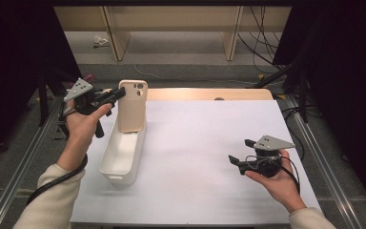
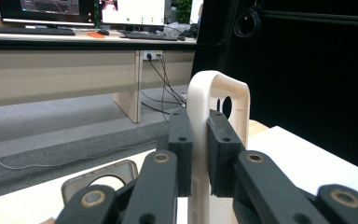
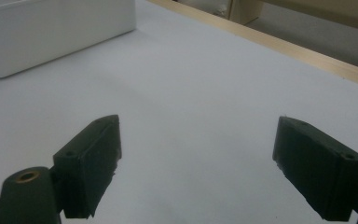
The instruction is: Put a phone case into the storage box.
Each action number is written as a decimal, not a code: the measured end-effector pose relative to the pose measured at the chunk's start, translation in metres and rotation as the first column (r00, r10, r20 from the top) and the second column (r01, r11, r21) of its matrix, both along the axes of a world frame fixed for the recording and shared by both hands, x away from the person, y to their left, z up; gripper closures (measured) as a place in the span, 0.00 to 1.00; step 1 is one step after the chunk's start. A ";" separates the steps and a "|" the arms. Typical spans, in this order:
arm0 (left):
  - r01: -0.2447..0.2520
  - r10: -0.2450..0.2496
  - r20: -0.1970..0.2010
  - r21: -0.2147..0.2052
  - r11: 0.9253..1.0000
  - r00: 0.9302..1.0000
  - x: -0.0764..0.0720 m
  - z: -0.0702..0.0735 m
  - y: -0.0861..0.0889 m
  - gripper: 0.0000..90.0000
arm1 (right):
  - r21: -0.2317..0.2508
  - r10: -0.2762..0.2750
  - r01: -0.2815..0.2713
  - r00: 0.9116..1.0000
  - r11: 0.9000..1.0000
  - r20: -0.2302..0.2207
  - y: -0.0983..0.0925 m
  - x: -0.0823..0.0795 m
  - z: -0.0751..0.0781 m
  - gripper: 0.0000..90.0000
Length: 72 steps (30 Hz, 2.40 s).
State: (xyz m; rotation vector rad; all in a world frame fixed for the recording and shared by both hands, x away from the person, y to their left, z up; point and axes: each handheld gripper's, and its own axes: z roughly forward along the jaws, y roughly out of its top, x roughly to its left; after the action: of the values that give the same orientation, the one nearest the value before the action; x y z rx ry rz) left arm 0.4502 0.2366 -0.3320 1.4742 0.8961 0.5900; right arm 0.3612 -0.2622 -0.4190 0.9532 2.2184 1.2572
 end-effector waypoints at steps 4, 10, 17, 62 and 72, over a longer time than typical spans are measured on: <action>-0.004 0.004 -0.003 0.006 1.000 1.000 0.004 -0.001 0.003 0.91 | 0.010 -0.004 0.004 1.000 1.000 -0.004 -0.002 -0.001 0.000 0.18; -0.015 0.015 -0.013 0.012 1.000 1.000 0.012 -0.005 0.008 0.91 | 0.010 -0.002 0.002 1.000 1.000 -0.003 -0.002 -0.001 0.000 0.18; -0.023 0.023 -0.023 0.013 1.000 0.999 0.023 -0.017 0.015 0.90 | 0.014 -0.004 0.004 1.000 1.000 -0.005 -0.002 0.000 0.000 0.18; -0.035 0.039 -0.086 0.048 0.998 0.995 0.045 -0.051 0.016 0.90 | 0.018 0.000 0.000 1.000 1.000 -0.012 -0.001 0.000 -0.001 0.18; -0.038 0.042 -0.094 0.054 0.998 0.995 0.047 -0.054 0.015 0.90 | 0.018 0.000 0.000 1.000 1.000 -0.011 -0.001 0.000 -0.001 0.18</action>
State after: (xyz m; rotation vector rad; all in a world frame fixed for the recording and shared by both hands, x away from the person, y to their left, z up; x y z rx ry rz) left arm 0.4975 0.2519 -0.3855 1.5444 0.9924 0.5805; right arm 0.3608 -0.2635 -0.4199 0.9697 2.2192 1.2774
